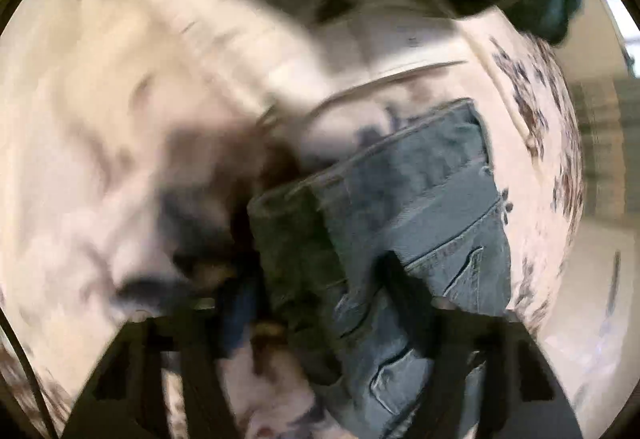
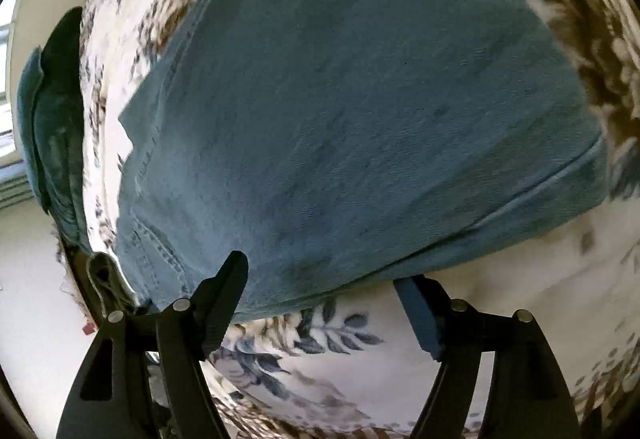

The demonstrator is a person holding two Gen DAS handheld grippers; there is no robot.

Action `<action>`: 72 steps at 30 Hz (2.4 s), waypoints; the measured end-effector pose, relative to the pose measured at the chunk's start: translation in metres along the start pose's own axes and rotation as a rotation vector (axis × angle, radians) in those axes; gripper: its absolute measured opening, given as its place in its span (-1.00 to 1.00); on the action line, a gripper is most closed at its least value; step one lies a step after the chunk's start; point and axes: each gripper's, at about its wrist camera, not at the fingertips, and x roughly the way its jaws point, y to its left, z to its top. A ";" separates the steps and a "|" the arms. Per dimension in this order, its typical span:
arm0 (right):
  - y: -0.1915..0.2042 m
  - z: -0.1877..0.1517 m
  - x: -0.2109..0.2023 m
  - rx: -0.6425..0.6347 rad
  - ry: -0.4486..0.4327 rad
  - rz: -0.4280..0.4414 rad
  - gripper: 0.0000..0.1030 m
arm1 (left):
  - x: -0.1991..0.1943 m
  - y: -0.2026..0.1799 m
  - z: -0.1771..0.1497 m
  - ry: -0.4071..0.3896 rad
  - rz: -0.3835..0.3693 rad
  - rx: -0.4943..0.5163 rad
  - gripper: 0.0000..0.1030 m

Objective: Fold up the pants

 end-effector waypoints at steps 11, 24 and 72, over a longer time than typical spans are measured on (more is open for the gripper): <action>-0.010 -0.012 0.008 -0.012 0.048 0.021 0.50 | 0.027 0.019 0.012 0.063 -0.178 -0.103 0.31; -0.005 -0.011 -0.009 -0.101 -0.007 0.036 0.50 | -0.057 -0.063 -0.038 -0.194 -0.202 0.248 -0.46; 0.011 0.123 -0.025 -0.490 0.160 0.143 0.45 | 0.021 -0.161 -0.154 0.001 0.073 0.618 0.76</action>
